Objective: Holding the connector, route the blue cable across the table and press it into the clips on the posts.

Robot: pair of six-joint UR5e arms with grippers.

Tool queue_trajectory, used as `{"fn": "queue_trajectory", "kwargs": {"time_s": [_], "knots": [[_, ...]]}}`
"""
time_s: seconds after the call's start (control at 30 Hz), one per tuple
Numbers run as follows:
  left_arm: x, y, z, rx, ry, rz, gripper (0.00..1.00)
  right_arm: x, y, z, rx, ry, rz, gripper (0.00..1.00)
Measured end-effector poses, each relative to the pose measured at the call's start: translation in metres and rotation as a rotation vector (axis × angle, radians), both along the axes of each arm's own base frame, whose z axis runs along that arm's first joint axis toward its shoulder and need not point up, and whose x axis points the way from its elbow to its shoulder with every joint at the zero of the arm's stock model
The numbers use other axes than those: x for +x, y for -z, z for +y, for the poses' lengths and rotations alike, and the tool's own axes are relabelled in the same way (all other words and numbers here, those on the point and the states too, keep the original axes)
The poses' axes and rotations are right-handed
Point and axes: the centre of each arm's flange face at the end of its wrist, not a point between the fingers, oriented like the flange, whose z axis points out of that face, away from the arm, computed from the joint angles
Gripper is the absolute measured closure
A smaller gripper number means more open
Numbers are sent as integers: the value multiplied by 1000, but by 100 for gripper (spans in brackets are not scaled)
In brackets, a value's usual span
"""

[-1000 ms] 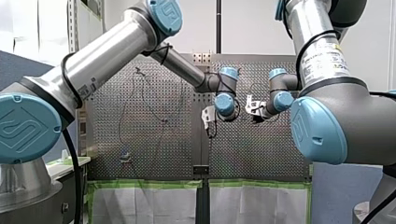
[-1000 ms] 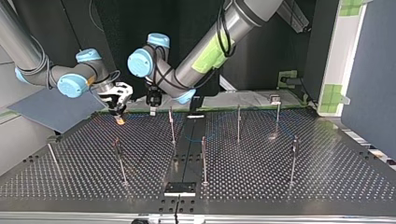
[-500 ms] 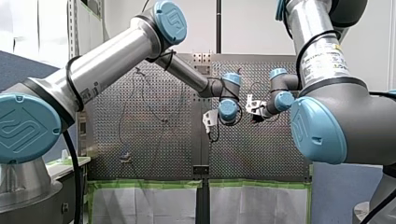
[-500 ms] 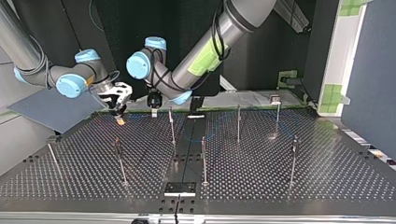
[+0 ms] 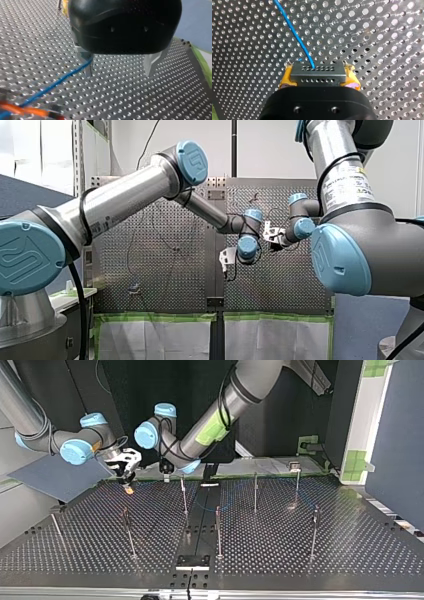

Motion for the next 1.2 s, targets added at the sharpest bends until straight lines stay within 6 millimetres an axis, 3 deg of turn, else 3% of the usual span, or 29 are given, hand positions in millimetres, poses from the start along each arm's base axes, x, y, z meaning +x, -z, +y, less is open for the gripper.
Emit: {"fn": "queue_trajectory", "kwargs": {"time_s": [0.13, 0.47, 0.7, 0.77, 0.8, 0.83, 0.87, 0.9, 0.97, 1.0, 1.03, 1.07, 1.2], "knots": [[6, 1, -6, -12, -3, -11, 0, 0, 0, 0, 0, 1, 0, 100], [21, -26, -15, -67, -22, -68, 0, -1, 0, -1, -1, 2, -1, 100], [23, -26, -11, -51, -47, -67, 0, -1, 0, -1, 0, -10, -5, 100], [22, -23, -9, -43, -49, -64, 28, 0, 0, 0, 0, -18, -7, 100], [22, -22, -8, -40, -49, -63, 28, 0, -1, 0, 1, -20, -8, 100], [22, -20, -8, -37, -48, -62, 38, 0, -1, 0, 1, -22, -9, 100], [22, -19, -8, -36, -47, -63, 55, 0, -1, 0, 2, -23, -10, 100], [21, -18, -8, -36, -45, -64, 55, 0, -1, 0, 2, -24, -10, 100], [21, -18, -8, -37, -43, -67, 78, 0, -1, 0, 1, -26, -11, 100], [21, -18, -9, -38, -42, -69, 78, 0, -2, 0, 2, -27, -11, 100], [21, -19, -10, -39, -41, -70, 95, 0, -2, -1, 1, -29, -12, 100], [21, -21, -11, -41, -40, -72, 100, 0, -3, -1, 1, -30, -12, 100], [21, -31, -15, -47, -40, -77, 100, 1, -7, -3, 2, -32, -6, 100]]}}
